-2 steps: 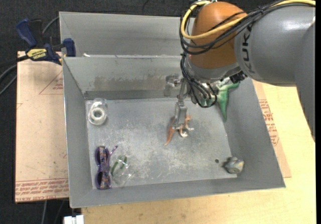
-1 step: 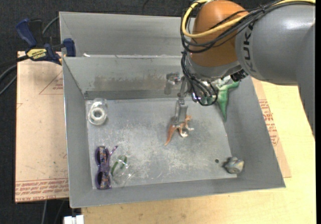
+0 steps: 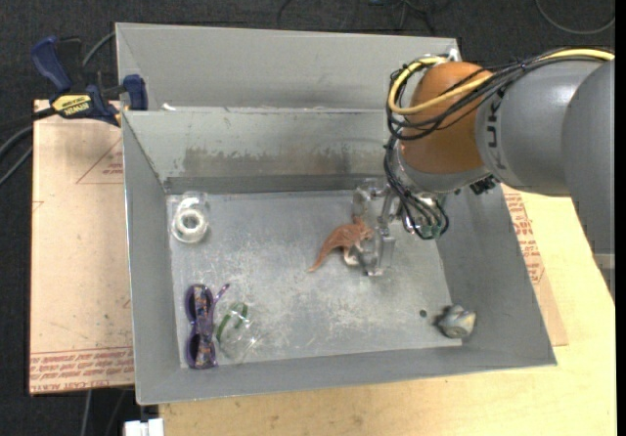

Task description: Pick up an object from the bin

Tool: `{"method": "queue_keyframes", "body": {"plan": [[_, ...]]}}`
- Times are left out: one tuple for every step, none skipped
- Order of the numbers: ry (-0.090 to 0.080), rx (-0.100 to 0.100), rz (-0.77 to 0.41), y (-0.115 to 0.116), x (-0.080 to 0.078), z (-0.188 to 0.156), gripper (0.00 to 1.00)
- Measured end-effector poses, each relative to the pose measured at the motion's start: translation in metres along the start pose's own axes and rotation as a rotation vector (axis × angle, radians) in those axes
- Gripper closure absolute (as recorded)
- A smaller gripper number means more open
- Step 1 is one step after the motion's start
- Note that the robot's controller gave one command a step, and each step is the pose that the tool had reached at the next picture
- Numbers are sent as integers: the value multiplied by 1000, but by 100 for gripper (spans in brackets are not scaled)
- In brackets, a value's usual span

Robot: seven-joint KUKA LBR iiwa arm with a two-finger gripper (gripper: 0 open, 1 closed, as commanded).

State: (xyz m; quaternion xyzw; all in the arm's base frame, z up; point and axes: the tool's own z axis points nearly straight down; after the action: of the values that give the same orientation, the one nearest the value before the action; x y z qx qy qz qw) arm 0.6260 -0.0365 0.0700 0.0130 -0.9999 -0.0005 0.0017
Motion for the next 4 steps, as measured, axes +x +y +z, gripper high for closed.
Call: {"method": "queue_keyframes", "body": {"plan": [[-9, -1, -116, 17, 20, -70, 0], [-3, -1, -158, 42, -3, -30, 0], [-10, -3, 110, 23, 13, 1, 0], [-6, -2, -166, 25, -2, 0, 100]]}}
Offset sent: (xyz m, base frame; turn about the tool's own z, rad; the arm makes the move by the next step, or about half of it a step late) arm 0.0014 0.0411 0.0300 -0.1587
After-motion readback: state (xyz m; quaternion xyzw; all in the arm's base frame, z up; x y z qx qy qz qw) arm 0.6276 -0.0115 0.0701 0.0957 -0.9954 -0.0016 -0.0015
